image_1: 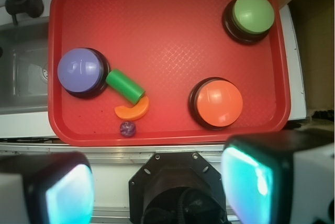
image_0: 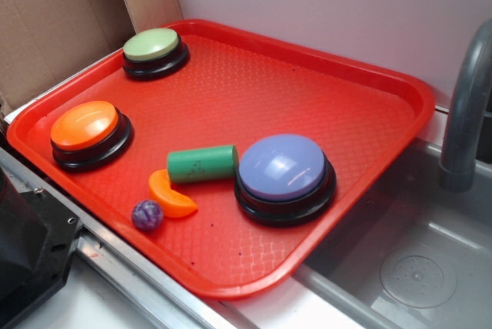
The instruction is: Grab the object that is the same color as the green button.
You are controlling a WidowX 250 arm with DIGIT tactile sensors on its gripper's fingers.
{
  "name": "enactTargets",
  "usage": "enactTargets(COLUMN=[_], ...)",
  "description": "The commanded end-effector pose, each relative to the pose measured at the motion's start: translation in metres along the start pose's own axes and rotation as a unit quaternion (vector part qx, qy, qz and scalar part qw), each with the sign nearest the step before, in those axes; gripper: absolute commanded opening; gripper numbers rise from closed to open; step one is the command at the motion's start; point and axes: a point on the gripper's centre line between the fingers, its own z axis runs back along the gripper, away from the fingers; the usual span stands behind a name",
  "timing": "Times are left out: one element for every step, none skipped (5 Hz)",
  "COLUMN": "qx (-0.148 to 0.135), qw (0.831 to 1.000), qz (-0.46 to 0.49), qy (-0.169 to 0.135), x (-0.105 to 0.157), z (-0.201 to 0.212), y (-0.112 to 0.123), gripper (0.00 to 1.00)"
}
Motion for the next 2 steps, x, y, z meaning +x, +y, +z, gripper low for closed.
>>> enactTargets(qx=[0.000, 0.005], qw=[1.000, 0.996], qz=[0.000, -0.088], qy=[0.000, -0.022], x=[0.000, 0.017], z=[0.000, -0.030], y=[0.000, -0.005], gripper=[1.00, 1.00])
